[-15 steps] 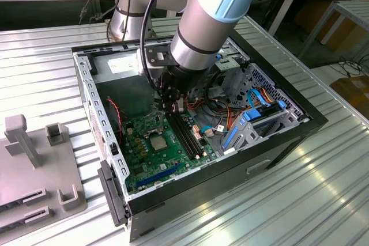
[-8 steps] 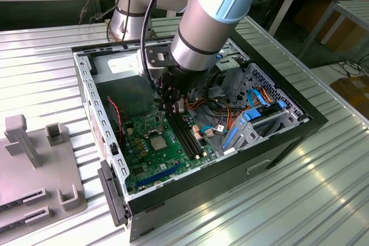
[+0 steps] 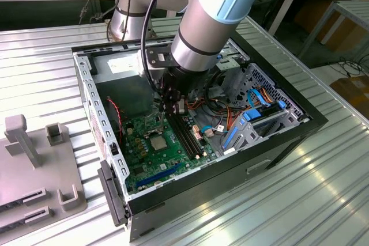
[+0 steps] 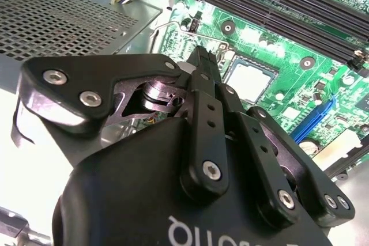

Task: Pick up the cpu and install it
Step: 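Install the first cpu locking lever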

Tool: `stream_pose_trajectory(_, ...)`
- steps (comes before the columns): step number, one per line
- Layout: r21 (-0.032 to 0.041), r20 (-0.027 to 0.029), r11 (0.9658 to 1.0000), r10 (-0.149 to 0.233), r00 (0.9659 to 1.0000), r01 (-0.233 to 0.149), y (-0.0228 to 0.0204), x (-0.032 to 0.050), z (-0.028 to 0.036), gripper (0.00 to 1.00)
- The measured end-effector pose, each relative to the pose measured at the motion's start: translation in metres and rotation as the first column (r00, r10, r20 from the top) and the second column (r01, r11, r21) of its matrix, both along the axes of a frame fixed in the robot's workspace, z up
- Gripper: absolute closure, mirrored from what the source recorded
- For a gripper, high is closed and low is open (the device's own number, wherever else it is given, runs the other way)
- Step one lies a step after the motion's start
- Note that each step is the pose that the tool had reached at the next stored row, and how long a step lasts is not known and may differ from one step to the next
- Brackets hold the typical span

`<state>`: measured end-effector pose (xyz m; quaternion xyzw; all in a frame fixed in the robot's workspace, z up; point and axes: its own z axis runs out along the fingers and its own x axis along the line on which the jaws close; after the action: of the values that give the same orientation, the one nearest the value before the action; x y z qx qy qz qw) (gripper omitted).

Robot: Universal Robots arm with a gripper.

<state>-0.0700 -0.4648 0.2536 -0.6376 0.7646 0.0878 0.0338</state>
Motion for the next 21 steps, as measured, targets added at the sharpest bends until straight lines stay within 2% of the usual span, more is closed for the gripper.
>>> stream_pose_trajectory(21,-0.0001,0.0000,1.0000,0.000,1.0000,0.000,-0.0078,0.0000,0.0000,0.89)
